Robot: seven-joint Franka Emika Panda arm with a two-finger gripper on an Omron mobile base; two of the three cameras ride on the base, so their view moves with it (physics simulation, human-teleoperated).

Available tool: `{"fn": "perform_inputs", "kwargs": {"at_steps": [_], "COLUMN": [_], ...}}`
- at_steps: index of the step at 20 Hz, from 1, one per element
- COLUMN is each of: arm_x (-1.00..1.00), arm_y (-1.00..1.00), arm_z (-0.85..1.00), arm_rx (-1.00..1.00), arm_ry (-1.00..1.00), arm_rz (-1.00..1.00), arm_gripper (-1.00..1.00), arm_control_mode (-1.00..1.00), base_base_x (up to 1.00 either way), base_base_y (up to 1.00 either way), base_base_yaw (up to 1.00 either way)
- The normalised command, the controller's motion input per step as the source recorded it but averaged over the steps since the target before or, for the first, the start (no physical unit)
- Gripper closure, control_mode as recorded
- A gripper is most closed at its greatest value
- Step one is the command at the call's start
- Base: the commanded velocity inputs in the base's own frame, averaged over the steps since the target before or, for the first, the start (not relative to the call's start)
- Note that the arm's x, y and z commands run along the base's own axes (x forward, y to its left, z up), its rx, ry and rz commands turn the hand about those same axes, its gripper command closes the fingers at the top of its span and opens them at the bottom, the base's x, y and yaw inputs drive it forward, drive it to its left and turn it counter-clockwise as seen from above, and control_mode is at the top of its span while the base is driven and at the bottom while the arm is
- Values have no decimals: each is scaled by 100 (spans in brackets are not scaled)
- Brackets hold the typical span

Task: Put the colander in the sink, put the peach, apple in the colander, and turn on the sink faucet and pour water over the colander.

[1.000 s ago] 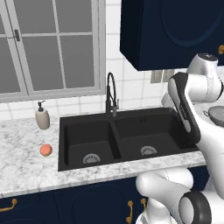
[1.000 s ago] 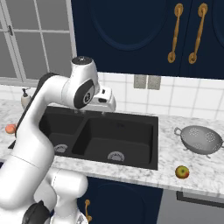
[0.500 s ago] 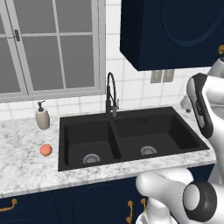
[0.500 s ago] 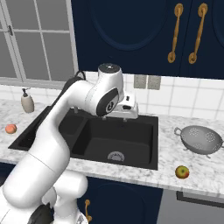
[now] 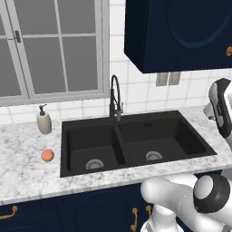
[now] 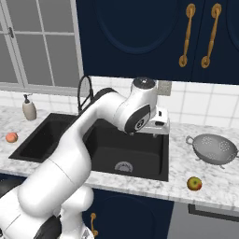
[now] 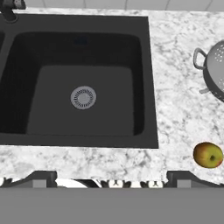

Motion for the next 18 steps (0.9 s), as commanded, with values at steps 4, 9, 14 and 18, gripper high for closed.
{"fn": "perform_inputs", "kwargs": {"at_steps": [4,9,14,18], "arm_x": [0,0,0,3], "arm_y": [-47,-38,-37,-44], "arm_z": [-29,-29,-33,-34], "arm_rx": [-2,-8,-12,-10], "arm_ry": [0,0,0,0], "arm_rz": [0,0,0,0], "arm_gripper": [-100,-100,-100,-100], "arm_control_mode": [-100,-100,-100,-100], "base_base_x": [0,0,0,0], "base_base_y": [0,0,0,0], "base_base_yaw": [0,0,0,0]}}
